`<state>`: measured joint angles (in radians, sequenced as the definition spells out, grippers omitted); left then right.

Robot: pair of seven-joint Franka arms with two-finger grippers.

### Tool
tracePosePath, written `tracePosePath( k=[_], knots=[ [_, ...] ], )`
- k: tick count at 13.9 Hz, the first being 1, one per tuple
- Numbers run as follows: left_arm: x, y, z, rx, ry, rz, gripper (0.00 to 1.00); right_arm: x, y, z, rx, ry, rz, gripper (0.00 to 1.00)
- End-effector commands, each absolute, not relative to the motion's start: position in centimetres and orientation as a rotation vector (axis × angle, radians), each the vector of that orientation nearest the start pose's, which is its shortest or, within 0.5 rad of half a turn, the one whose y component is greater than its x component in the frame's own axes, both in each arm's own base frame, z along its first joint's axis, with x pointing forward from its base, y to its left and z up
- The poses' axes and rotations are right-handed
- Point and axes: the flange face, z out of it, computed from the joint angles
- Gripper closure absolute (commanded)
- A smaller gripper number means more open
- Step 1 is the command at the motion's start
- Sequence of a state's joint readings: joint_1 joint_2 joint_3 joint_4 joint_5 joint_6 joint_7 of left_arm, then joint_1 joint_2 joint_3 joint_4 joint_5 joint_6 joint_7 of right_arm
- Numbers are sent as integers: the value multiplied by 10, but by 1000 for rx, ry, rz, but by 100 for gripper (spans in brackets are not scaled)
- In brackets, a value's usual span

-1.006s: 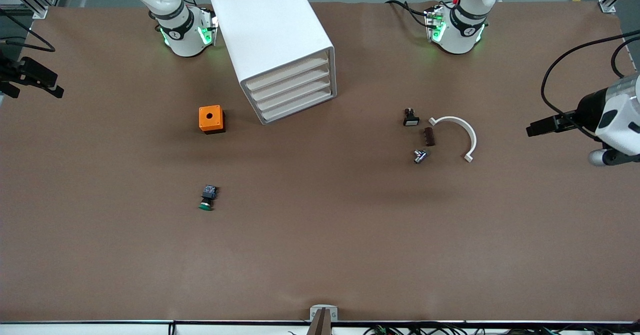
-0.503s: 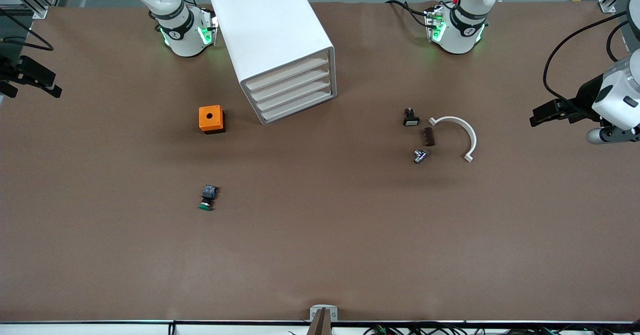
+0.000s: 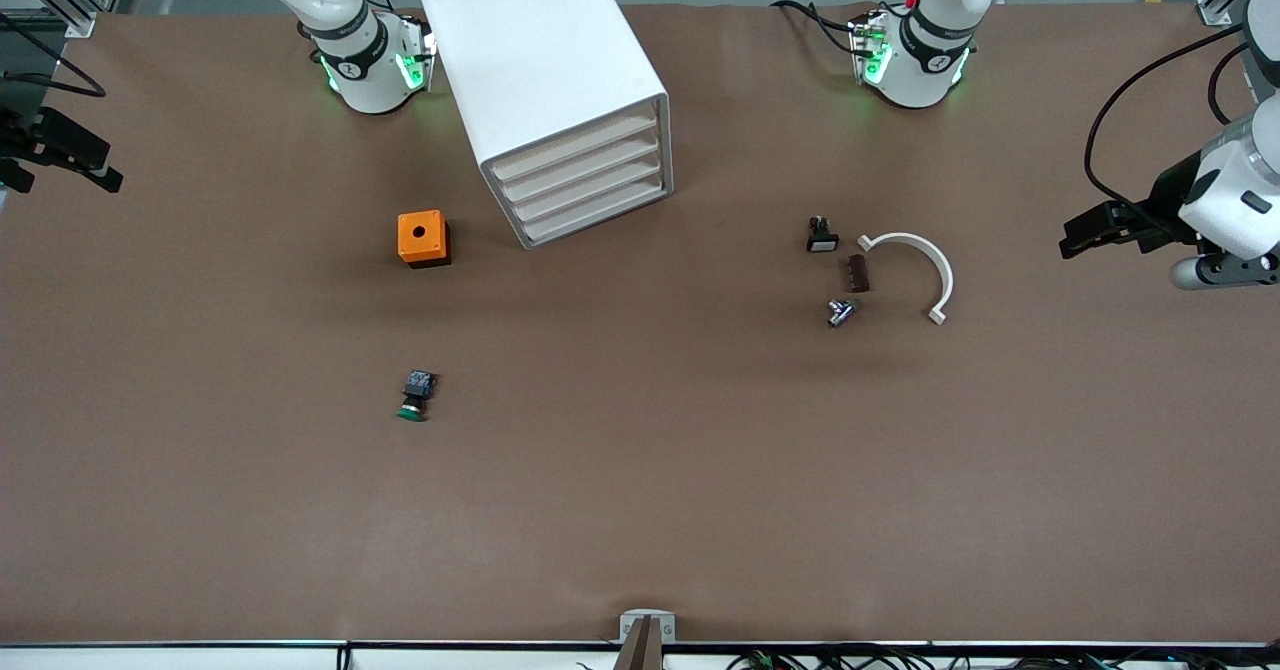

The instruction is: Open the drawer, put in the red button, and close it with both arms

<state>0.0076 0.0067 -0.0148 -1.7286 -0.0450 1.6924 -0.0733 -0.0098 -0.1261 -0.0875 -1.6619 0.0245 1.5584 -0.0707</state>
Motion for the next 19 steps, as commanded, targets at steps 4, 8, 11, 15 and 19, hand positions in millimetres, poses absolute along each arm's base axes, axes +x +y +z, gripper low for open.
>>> tracePosePath(
  k=[4,8,11,15,19],
  knots=[
    [567,3,600,-3161,-100,-81,1,501,-52,651,-3087,51,-49,0],
    [565,4,613,-3161,-112,-113,1,500,-51,652,-3088,49,-49,0],
    [561,-2,628,-3162,-94,-99,1,499,-52,653,-3088,51,-52,0],
    [560,-6,638,-3162,-100,-122,1,500,-52,652,-3088,51,-49,0],
    [561,-7,643,-3164,-95,-137,1,499,-52,651,-3089,49,-35,0]
  ],
)
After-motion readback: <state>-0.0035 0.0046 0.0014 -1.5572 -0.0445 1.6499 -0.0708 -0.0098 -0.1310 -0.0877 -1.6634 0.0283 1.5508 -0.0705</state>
